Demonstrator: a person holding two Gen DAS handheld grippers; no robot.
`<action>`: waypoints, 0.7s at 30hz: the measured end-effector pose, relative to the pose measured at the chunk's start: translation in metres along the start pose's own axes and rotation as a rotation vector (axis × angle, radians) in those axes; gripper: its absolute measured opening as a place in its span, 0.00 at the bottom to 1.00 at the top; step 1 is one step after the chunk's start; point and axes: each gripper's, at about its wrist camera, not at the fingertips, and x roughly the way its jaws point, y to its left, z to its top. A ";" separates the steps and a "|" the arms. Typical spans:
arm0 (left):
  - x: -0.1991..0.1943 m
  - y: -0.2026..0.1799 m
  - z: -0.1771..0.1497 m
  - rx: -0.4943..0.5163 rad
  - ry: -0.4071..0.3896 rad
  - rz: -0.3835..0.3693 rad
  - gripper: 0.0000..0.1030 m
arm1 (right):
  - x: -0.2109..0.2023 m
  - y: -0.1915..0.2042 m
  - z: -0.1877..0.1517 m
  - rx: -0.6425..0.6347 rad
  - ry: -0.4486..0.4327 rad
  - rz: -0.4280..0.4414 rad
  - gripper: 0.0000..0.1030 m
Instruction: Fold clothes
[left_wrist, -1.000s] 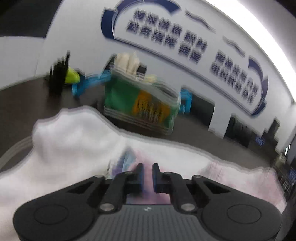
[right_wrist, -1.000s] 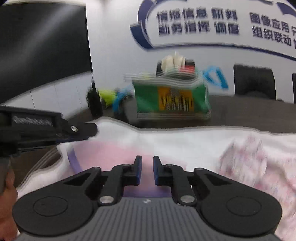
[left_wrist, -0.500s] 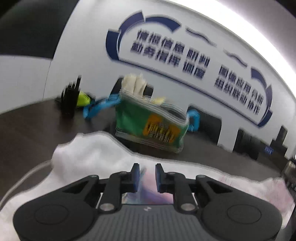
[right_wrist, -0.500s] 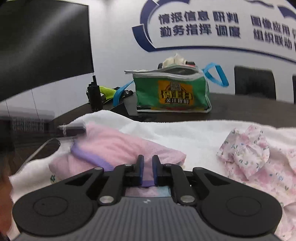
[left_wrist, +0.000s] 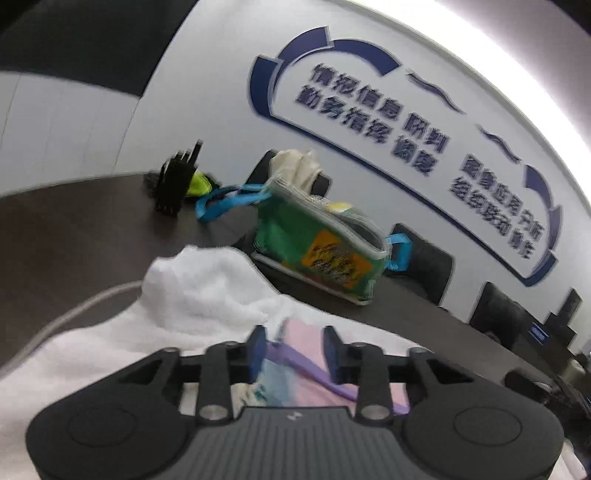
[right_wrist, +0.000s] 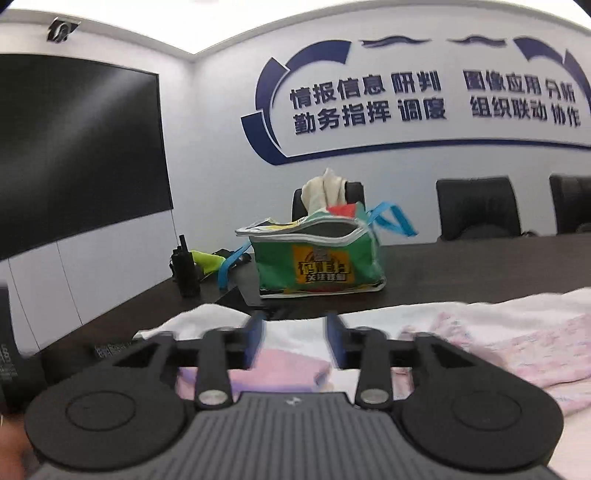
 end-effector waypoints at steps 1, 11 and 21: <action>-0.017 -0.007 -0.002 0.022 0.016 -0.008 0.53 | -0.014 -0.001 -0.004 -0.024 0.020 -0.008 0.46; -0.074 -0.060 -0.117 0.313 0.188 0.026 0.83 | -0.095 -0.029 -0.097 -0.040 0.306 -0.102 0.90; -0.055 -0.062 -0.153 0.359 0.287 0.087 0.84 | -0.096 -0.043 -0.125 -0.004 0.398 -0.168 1.00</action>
